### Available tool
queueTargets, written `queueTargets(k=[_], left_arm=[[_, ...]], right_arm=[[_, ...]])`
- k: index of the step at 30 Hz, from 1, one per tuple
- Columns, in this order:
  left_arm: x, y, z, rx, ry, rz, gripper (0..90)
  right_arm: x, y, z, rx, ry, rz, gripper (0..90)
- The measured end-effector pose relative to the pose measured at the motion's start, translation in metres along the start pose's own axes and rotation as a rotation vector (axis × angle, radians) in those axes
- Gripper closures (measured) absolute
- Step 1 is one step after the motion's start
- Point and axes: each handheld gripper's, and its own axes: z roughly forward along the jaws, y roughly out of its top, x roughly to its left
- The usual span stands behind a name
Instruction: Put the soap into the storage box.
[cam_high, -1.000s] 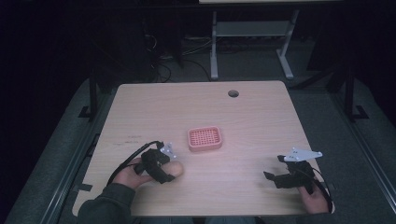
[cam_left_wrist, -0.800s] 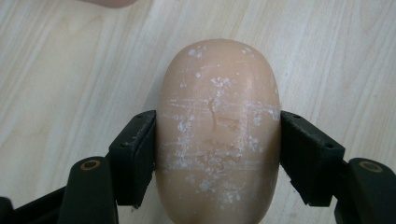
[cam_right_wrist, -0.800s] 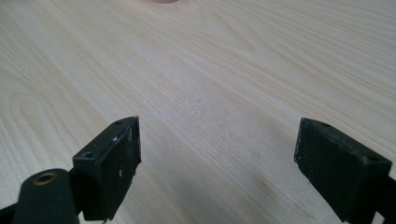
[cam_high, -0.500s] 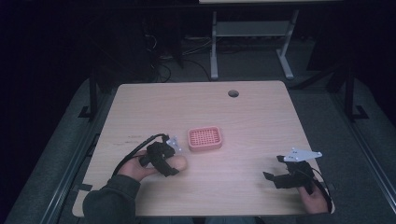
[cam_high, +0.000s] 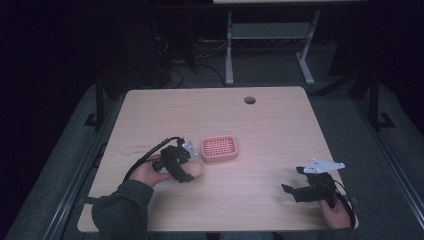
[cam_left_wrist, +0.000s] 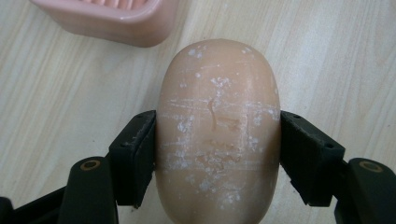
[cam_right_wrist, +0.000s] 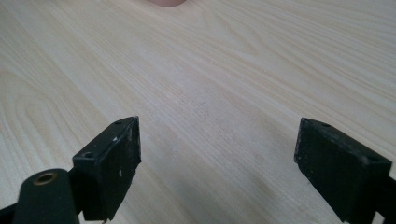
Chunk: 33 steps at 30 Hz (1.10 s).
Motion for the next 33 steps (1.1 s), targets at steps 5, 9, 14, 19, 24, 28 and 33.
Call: queueTargets(k=[5, 9, 14, 19, 24, 28, 33], left_arm=[[0.004, 0.005, -0.002, -0.001, -0.002, 0.004, 32.2], [0.007, 0.011, -0.005, -0.005, 0.0, 0.007, 32.2], [0.009, 0.017, -0.006, -0.009, -0.002, 0.007, 32.2], [0.012, 0.022, -0.006, 0.0, -0.004, 0.015, 32.2], [0.013, 0.023, -0.003, 0.003, -0.011, 0.013, 32.2], [0.014, 0.024, -0.003, 0.0, -0.013, 0.011, 32.2], [0.015, 0.025, -0.004, 0.002, -0.009, 0.012, 32.2]], right_arm=[[0.0, 0.0, 0.0, -0.005, -0.006, 0.004, 14.1], [0.0, 0.0, -0.001, -0.007, -0.006, 0.0, 14.1], [0.0, 0.001, 0.0, -0.008, -0.005, -0.001, 14.2], [0.0, 0.001, -0.001, -0.01, -0.009, 0.002, 14.1], [0.001, 0.001, -0.001, -0.013, -0.026, -0.006, 14.1], [0.0, 0.001, -0.002, -0.011, -0.027, -0.003, 14.1], [0.001, 0.001, -0.001, -0.012, -0.023, -0.018, 14.1]])
